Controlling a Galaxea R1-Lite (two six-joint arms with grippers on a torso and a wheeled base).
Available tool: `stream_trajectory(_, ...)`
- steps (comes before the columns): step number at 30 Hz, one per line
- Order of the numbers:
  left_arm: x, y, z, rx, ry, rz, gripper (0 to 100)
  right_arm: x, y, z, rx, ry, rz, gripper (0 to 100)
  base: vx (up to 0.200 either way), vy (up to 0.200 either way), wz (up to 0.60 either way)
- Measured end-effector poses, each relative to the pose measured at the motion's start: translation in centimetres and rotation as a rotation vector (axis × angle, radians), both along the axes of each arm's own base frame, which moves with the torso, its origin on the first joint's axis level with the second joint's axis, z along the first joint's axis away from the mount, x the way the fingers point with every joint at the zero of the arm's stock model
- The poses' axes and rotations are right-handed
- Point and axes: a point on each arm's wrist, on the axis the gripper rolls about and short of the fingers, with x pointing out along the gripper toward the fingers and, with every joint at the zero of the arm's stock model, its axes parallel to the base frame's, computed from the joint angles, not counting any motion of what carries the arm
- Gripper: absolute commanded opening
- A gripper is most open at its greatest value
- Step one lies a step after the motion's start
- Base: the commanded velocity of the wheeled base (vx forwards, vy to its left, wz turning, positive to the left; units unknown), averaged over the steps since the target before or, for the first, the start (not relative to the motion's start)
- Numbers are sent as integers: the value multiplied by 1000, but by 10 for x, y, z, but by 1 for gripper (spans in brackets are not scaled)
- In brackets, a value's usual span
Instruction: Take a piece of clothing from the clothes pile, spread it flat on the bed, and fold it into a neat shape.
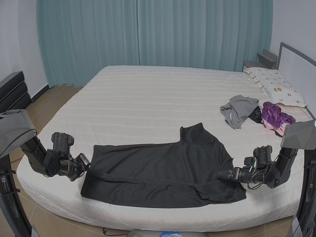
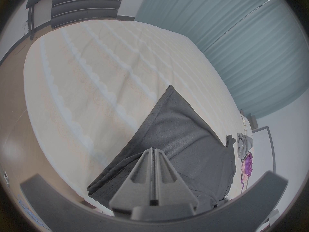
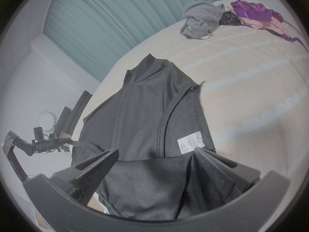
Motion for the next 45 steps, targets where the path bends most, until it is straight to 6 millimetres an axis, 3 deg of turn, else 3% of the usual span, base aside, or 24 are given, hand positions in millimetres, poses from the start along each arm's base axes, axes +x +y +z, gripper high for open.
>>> stream_trajectory(1, 0, 0, 0, 0, -1, 0, 0, 0, 0, -1, -3, 1, 3, 100, 0, 0, 0)
stream_trajectory(2, 0, 0, 0, 0, -1, 0, 0, 0, 0, -2, -7, 3, 6, 0, 0, 0, 0)
stream_trajectory(17, -4, 1, 4, 0, 6, 2, 0, -5, -7, 0, -9, 7, -7, 0, 0, 0, 0)
stream_trajectory(29, -15, 7, 19, -1, 33, 22, 0, -14, -13, 32, 74, -33, -34, 0, 0, 0, 0)
stream_trajectory(45, -26, 16, 21, -3, 44, 51, 0, -20, -21, 60, 97, -99, -73, 0, 0, 0, 0)
